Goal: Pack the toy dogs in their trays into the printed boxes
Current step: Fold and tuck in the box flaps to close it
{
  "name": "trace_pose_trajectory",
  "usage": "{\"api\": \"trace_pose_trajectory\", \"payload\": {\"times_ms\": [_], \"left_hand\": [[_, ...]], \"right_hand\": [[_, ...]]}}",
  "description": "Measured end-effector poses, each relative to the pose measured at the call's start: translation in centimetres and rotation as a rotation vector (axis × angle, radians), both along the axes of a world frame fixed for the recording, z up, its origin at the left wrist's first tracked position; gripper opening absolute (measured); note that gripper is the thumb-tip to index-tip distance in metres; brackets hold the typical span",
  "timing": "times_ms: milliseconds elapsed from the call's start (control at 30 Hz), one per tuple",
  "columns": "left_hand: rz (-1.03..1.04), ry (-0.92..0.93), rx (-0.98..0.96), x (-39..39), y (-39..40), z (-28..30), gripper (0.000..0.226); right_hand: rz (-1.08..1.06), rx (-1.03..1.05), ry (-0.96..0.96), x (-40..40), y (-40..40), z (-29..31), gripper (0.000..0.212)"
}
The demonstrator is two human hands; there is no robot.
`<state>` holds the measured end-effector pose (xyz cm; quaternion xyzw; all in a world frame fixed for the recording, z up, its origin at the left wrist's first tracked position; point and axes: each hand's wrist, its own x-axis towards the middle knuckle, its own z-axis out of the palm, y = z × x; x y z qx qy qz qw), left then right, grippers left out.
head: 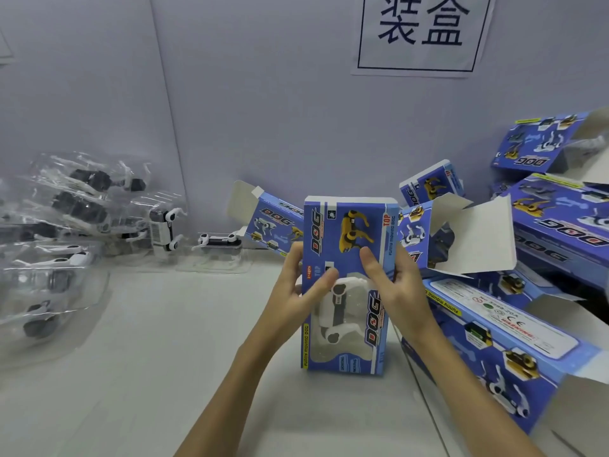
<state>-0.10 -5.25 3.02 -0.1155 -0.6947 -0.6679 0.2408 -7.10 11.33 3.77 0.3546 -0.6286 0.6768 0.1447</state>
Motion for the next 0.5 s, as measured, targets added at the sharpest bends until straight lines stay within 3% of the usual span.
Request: {"api": "trace_pose_trajectory", "payload": {"times_ms": [33,100,167,233,300,500], "left_hand": [[0.002,0.000,0.020,0.1,0.0,0.2,0.035],[0.018,0.000,0.054,0.0,0.0,0.3,0.036],[0.020,0.008,0.072,-0.2,0.0,0.2,0.040],[0.023,0.006,0.075,-0.2,-0.1,0.2,0.038],[0.034,0.002,0.084,-0.3,-0.2,0.2,0.039],[-0.002,0.005,0.127,-0.2,-0.2,0.1,0.035]], "right_hand": [[-0.009,-0.014,-0.013,0.6,-0.2,0.3,0.024],[-0.029,-0.003,-0.002,0.8,-0.3,0.0,0.004],[-0.073,-0.005,0.015,0.9,-0.3,0.0,0.013],[-0.065,0.002,0.016,0.8,0.1,0.2,0.006],[-0.050,-0.008,0.023,0.9,0.1,0.3,0.027],[-0.119,-0.048,-0.010,1.5,-0.1,0.3,0.039]]}}
